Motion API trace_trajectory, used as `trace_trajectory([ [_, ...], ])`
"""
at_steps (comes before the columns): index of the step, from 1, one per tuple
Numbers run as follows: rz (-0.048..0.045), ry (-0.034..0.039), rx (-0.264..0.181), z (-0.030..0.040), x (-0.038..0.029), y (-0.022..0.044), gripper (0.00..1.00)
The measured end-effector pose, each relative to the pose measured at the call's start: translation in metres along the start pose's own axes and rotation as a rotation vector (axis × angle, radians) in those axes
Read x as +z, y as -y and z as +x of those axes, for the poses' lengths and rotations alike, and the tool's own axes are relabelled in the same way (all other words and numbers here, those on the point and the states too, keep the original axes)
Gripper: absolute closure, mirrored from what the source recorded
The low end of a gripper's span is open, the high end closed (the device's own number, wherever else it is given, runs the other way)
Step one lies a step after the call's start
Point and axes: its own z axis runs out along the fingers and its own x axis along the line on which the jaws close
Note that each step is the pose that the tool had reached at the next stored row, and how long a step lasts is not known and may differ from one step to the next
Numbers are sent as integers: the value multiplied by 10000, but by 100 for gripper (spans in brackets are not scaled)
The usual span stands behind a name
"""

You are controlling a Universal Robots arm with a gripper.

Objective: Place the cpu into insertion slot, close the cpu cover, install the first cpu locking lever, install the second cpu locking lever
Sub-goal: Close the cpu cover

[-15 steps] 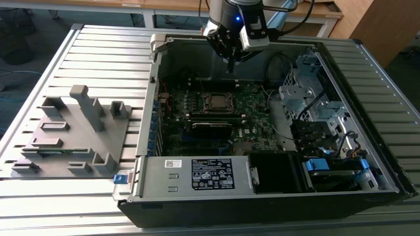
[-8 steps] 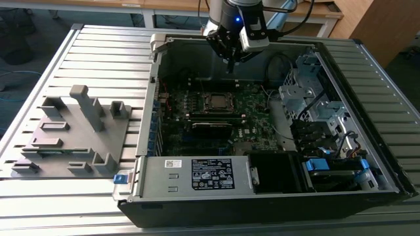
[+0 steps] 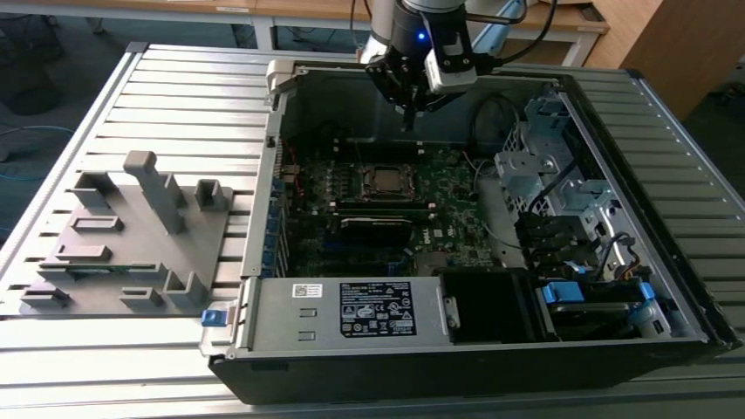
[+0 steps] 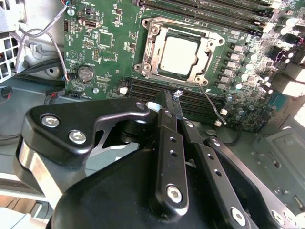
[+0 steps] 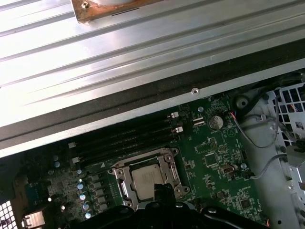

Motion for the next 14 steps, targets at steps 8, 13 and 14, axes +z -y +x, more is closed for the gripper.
trace_trajectory([
  [8,0,0,0,0,18,1,90],
  [13,0,0,0,0,29,1,90],
  [14,0,0,0,0,31,1,90],
])
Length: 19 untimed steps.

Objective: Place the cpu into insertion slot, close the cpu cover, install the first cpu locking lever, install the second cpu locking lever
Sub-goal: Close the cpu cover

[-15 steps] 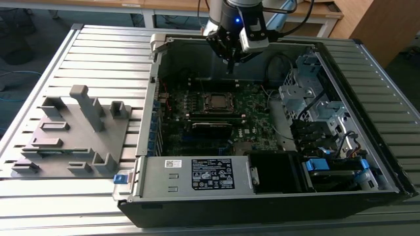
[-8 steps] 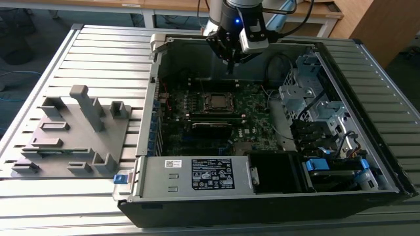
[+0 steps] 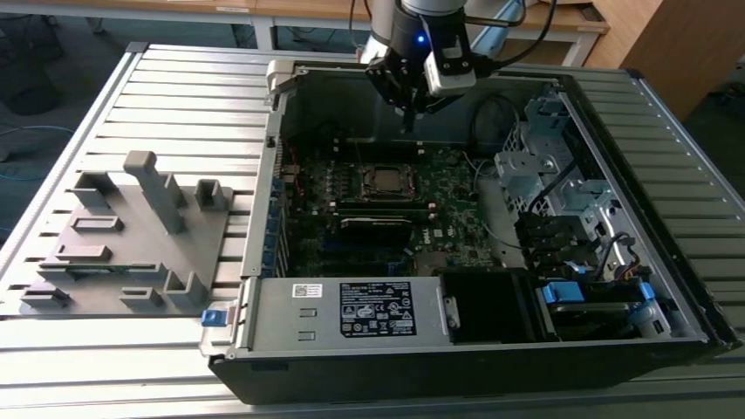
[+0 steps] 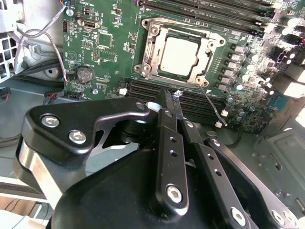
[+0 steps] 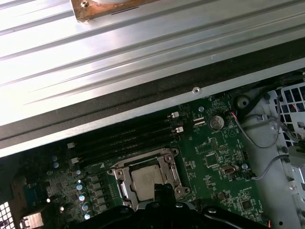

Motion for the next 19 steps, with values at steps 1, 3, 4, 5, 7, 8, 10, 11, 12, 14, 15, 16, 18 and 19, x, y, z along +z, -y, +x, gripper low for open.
trace_trajectory([
  [1,0,0,0,0,2,0,90],
  [3,0,0,0,0,7,0,90],
  [4,0,0,0,0,9,0,90],
  [5,0,-1,0,0,11,0,90],
  [7,0,0,0,0,16,1,90],
  [8,0,0,0,0,18,1,90],
  [10,0,0,0,0,22,1,90],
  [11,0,0,0,0,24,1,90],
  [12,0,0,0,0,27,1,90],
  [14,0,0,0,0,31,1,90],
  [15,0,0,0,0,33,1,90],
  [16,1,-1,0,0,36,2,90],
  [18,0,0,0,0,40,2,90],
  [19,0,0,0,0,43,2,90],
])
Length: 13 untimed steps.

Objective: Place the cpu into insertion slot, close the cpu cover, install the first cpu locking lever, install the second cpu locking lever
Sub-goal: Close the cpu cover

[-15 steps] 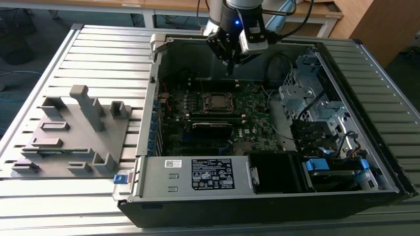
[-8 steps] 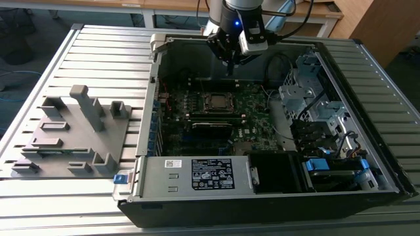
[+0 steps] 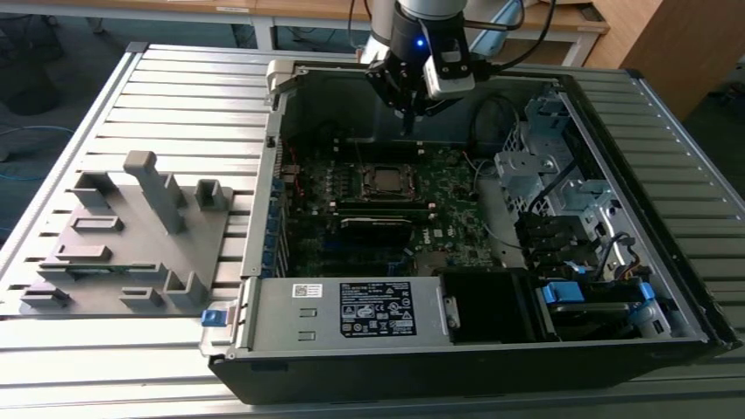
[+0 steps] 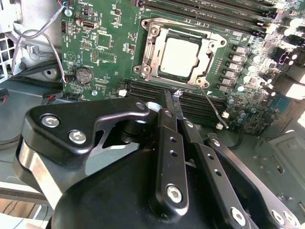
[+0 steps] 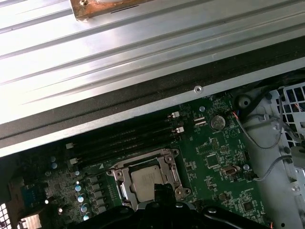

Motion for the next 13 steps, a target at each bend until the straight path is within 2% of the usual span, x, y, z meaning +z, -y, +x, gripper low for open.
trace_trajectory([
  [13,0,0,0,0,29,1,90],
])
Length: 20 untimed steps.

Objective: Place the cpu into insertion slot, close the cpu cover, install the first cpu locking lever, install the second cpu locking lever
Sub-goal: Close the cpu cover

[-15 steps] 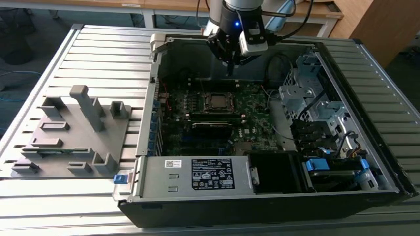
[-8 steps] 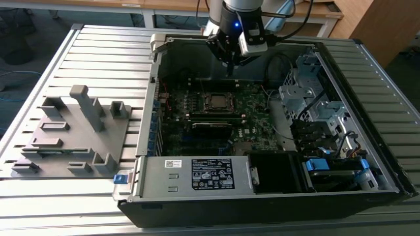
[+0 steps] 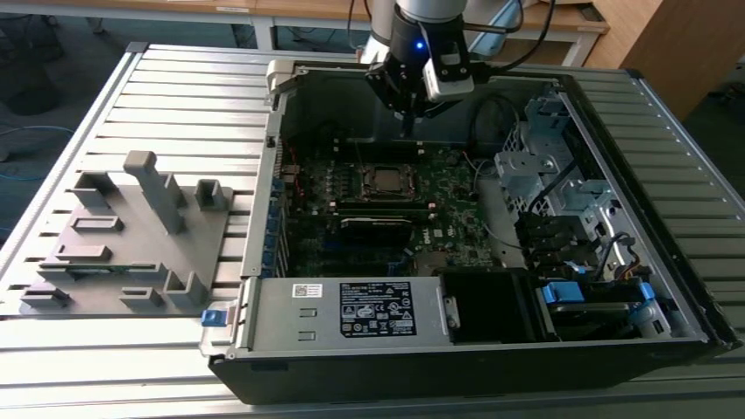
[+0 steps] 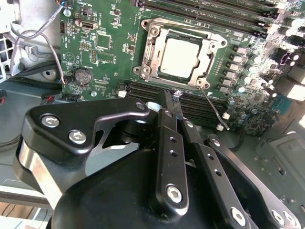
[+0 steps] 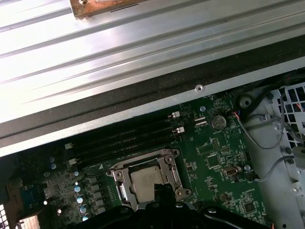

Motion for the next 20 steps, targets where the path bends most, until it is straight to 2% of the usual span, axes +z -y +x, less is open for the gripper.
trace_trajectory([
  [6,-1,0,0,0,13,1,90],
  [8,0,0,0,0,53,2,90],
  [15,-4,1,0,1,60,2,90],
  [20,-1,0,0,1,96,4,90],
])
